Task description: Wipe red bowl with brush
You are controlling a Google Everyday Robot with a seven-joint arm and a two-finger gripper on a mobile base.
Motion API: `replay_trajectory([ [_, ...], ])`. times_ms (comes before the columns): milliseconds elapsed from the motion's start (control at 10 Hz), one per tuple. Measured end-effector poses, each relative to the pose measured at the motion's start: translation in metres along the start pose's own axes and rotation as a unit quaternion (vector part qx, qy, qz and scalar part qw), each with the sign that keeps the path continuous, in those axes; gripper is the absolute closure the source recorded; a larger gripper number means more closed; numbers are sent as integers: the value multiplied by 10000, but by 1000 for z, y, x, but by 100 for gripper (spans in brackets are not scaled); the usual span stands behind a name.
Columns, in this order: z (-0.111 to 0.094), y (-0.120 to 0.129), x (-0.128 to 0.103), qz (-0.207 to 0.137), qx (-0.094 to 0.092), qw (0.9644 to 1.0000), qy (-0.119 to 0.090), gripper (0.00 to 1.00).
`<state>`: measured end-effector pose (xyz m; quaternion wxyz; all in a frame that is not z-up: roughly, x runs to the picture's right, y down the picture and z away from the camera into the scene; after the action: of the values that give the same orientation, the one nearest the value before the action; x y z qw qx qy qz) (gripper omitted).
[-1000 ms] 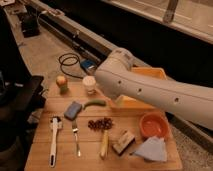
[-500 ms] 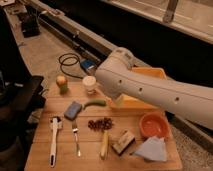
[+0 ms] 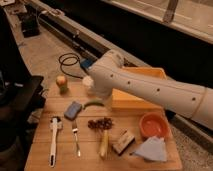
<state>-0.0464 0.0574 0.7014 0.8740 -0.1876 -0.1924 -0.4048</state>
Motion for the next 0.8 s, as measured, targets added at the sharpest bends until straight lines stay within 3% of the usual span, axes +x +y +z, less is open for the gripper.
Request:
replay_trajectory([
  [300, 34, -44, -55, -592, 51, 9973, -430, 20],
  [600, 69, -78, -111, -969, 68, 9934, -613, 20],
  [800, 82, -88, -132, -1048, 81, 9925, -627, 20],
])
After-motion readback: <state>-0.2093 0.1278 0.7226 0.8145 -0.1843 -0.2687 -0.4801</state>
